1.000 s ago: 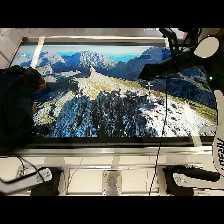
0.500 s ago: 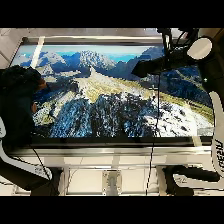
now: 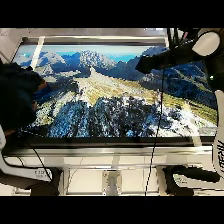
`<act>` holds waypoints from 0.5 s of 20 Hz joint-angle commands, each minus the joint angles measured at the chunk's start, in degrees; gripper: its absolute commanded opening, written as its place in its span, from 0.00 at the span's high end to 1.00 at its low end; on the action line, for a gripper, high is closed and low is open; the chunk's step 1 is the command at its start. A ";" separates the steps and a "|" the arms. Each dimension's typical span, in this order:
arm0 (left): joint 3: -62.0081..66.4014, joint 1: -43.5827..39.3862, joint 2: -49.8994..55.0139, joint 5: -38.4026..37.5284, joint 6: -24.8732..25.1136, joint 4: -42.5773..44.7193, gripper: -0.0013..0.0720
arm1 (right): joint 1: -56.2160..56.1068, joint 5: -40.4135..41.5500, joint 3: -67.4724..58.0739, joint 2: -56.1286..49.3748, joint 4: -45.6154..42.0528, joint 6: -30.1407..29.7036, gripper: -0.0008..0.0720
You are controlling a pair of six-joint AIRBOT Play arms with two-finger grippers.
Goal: Fold the clothes and pants, and hang the long-sleeved shirts on hangers.
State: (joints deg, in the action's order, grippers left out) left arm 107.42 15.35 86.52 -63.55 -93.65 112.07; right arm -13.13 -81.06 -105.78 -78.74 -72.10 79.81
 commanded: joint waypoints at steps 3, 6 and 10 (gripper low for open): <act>1.60 -21.64 -13.11 6.54 5.73 -30.27 0.96 | 1.07 -18.97 -11.89 0.46 -25.03 -1.84 0.24; 1.38 -39.15 -10.82 1.62 7.13 -32.63 0.96 | 6.67 -16.96 -12.44 3.87 -28.15 -2.86 0.24; 0.87 -55.89 -0.98 -4.48 6.99 -25.09 0.96 | 16.22 -16.02 -12.37 6.10 -27.47 -2.78 0.24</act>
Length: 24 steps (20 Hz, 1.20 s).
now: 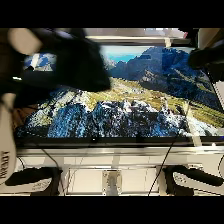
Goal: Fold the clothes and pants, and hang the long-sleeved shirts on hangers.
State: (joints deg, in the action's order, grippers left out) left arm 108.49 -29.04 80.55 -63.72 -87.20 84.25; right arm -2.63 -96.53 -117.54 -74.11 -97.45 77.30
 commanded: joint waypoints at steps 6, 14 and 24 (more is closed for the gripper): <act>-0.22 -14.53 18.93 -7.06 -5.79 8.90 0.91 | 14.51 4.48 6.78 1.27 7.28 -0.11 0.24; 0.55 -0.26 9.64 -18.18 -10.86 24.11 0.14 | 21.33 7.74 26.69 -0.57 20.44 -4.20 0.24; -27.98 8.13 7.17 10.10 -14.88 -6.84 0.13 | 15.56 30.60 61.29 -6.08 61.66 -26.69 0.23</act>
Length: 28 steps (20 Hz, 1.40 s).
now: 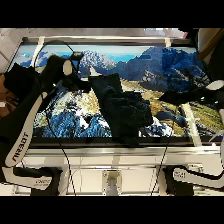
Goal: Fold the clothes and pants, and hang the long-sleeved shirts on hangers.
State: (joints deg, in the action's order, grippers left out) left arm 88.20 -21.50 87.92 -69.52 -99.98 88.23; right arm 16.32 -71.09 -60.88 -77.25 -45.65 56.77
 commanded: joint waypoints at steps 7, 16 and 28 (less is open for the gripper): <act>-9.57 1.62 2.16 25.49 -1.60 -19.32 0.05 | -12.85 9.79 -15.47 -19.85 4.81 -4.70 0.24; -9.57 2.95 7.41 28.46 7.52 -29.22 0.01 | -16.48 1.33 -24.50 -32.61 1.62 -3.02 0.24; -3.15 16.20 12.70 35.98 8.52 -25.64 0.01 | -9.44 -18.64 -46.01 -32.04 1.95 1.55 0.92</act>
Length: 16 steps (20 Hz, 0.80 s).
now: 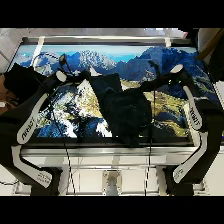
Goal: Fold the clothes and pants, and hang the long-sleeved shirts on hangers.
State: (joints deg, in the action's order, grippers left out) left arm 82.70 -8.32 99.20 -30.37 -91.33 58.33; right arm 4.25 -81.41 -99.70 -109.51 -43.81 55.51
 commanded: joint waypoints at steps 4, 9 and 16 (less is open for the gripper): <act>5.25 1.57 5.81 -5.31 0.76 5.49 0.01 | 5.11 -12.87 -16.46 2.54 0.07 6.69 0.92; 13.75 -2.45 13.99 -6.03 0.66 5.49 0.01 | 5.05 -13.40 -17.46 4.90 0.11 7.17 0.92; 18.47 -1.55 19.23 -7.23 -1.25 4.90 0.10 | 4.98 -13.62 -17.29 4.87 0.07 8.26 0.92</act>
State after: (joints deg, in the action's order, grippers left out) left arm 99.70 -10.02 116.73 -37.43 -92.18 63.72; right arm 9.19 -94.80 -116.84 -104.71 -43.75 63.44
